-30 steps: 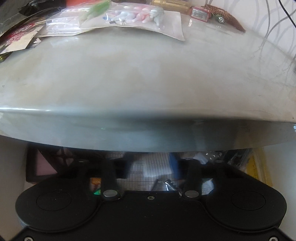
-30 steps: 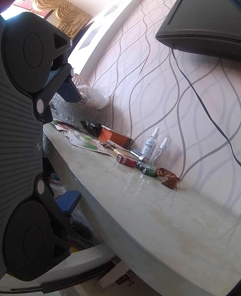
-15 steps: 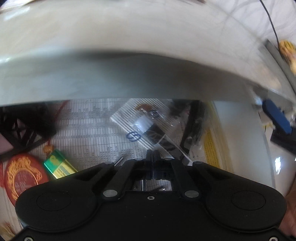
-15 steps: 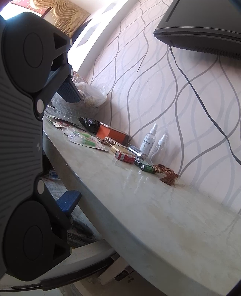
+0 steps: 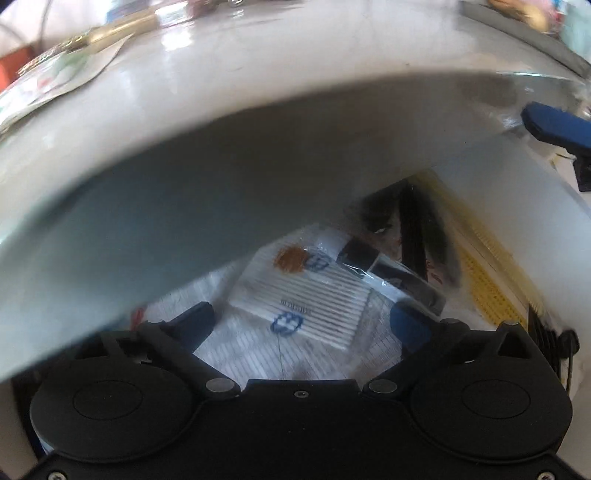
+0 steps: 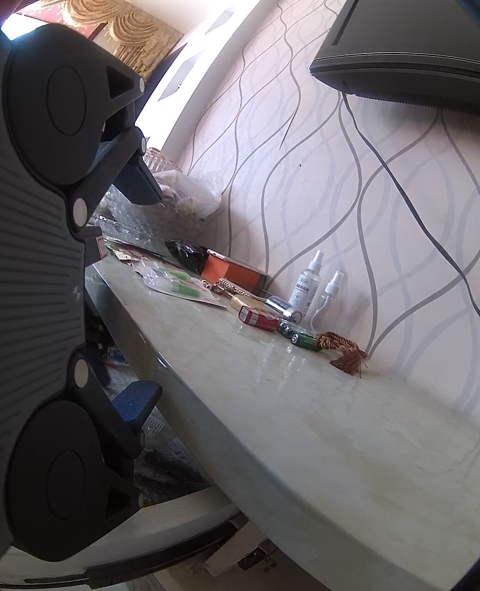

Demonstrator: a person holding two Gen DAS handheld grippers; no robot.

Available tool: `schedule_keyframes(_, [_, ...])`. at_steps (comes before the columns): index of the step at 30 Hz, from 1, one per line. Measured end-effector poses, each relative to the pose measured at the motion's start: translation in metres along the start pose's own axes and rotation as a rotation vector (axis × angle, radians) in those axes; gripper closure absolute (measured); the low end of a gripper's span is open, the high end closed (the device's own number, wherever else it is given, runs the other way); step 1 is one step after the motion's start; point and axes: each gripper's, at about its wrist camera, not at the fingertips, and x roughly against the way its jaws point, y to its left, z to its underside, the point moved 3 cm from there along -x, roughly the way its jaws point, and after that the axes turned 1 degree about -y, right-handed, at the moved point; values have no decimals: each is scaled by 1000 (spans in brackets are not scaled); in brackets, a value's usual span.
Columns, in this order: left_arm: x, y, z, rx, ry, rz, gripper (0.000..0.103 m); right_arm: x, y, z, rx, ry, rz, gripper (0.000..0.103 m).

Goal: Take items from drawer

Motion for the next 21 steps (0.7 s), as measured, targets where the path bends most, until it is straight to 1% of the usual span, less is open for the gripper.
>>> schedule_keyframes(4, [-3,10,0,-54,-52,45,0,0,0,0,-1,-2,0,0])
schedule_keyframes(7, [0,13,2,-70,-62,62,2,1,-1,0,-2,-4,1,0])
schedule_keyframes(8, [2,14,3,-70,-62,65,8,1,-1,0,-2,-4,1,0])
schedule_keyframes(9, [4,15,3,-71,-63,68,22,1,-1,0,-2,-5,1,0])
schedule_keyframes(10, [7,15,3,-70,-61,73,27,1,-1,0,-3,-6,1,0])
schedule_keyframes(13, [13,10,5,-68,-47,86,31,1,-1,0,-3,-7,1,0])
schedule_keyframes(15, [17,7,5,-77,-45,75,77,1,-2,0,-4,-8,1,0])
schedule_keyframes(16, [20,8,4,-68,-39,78,77,1,-2,0,-4,-9,1,0])
schedule_keyframes(18, [25,13,3,-15,-18,114,79,2,0,0,-4,-12,2,0])
schedule_keyframes(21, [40,19,8,-4,-2,98,80,3,-1,0,-6,-15,-2,0])
